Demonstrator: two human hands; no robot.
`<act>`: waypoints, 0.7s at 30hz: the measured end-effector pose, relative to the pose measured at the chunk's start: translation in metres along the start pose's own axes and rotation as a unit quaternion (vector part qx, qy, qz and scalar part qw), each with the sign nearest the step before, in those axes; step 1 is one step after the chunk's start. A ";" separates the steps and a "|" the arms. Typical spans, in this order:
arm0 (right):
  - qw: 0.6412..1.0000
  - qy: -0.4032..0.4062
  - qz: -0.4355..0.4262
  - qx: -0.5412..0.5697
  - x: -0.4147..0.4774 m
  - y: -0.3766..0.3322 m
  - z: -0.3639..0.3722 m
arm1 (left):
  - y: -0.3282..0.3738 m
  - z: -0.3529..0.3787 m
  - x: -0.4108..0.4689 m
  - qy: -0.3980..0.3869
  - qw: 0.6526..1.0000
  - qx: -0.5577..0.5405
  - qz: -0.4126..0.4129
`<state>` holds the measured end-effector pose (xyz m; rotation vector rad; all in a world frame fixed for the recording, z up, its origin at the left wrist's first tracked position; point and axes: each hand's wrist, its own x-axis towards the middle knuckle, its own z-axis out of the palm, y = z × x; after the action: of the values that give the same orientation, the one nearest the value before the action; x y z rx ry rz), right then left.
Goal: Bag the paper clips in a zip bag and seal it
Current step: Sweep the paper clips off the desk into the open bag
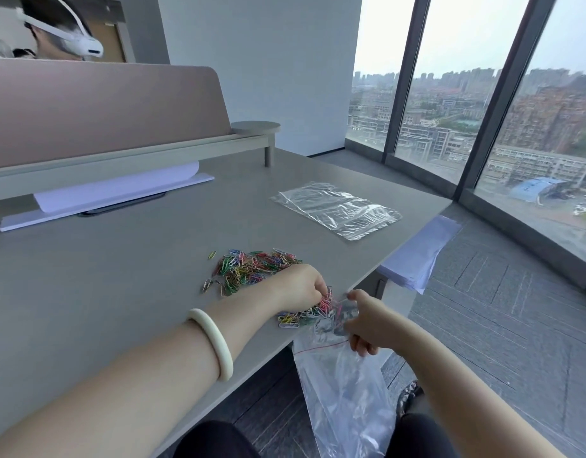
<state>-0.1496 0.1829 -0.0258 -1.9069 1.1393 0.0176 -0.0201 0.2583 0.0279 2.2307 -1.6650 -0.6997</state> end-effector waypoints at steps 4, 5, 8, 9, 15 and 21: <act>1.000 0.005 -0.009 -0.003 -0.001 0.003 -0.003 | 0.016 0.006 -0.005 -0.016 1.000 -0.011 0.024; 1.000 0.006 -0.011 -0.006 -0.001 0.003 -0.004 | 0.018 0.006 -0.005 -0.017 0.999 -0.020 0.023; 1.000 0.004 -0.015 -0.022 -0.001 0.005 -0.004 | 0.019 0.003 -0.005 -0.011 0.997 -0.074 0.014; 1.000 0.003 -0.016 -0.026 0.000 0.006 -0.004 | 0.018 0.000 -0.006 -0.008 0.996 -0.084 0.011; 1.000 0.000 -0.010 -0.017 0.001 0.007 -0.007 | -0.019 -0.029 -0.014 0.050 0.997 -0.043 -0.045; 0.999 -0.001 -0.023 -0.028 -0.003 0.003 -0.007 | -0.045 -0.031 -0.037 0.019 0.997 0.016 -0.077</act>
<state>-0.1561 0.1795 -0.0221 -1.9808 1.1034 0.0268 0.0252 0.3049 0.0406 2.3994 -1.5078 -0.6664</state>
